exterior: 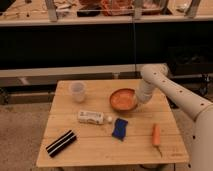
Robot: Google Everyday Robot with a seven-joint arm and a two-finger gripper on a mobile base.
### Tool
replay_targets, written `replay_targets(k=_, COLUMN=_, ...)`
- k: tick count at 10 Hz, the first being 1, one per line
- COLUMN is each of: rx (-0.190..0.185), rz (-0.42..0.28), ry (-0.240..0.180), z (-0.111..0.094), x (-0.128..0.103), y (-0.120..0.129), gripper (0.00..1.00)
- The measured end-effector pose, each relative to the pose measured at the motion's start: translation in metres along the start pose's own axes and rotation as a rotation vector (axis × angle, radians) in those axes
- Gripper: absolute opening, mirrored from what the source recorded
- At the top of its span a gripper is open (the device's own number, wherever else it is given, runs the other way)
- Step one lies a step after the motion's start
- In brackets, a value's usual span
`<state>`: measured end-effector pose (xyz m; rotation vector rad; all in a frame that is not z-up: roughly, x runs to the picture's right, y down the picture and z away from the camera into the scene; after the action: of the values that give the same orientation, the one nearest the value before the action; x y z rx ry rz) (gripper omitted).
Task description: Drag the ceramic bowl in a circle
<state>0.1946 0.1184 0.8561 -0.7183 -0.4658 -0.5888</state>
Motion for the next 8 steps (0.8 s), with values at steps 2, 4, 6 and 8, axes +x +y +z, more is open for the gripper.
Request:
replay_targets(k=2, rx=-0.009, rz=0.0, ry=0.002, z=0.0, x=-0.003, y=0.003, gripper=0.01)
replay_targets(k=4, rx=-0.022, rz=-0.008, ry=0.004, z=0.0, x=-0.006, y=0.007, gripper=0.01)
replay_targets(k=6, rx=-0.038, rz=-0.022, ry=0.008, z=0.001, x=-0.015, y=0.012, gripper=0.01)
replay_targets(k=8, rx=-0.049, rz=-0.033, ry=0.012, z=0.001, x=-0.018, y=0.015, gripper=0.01)
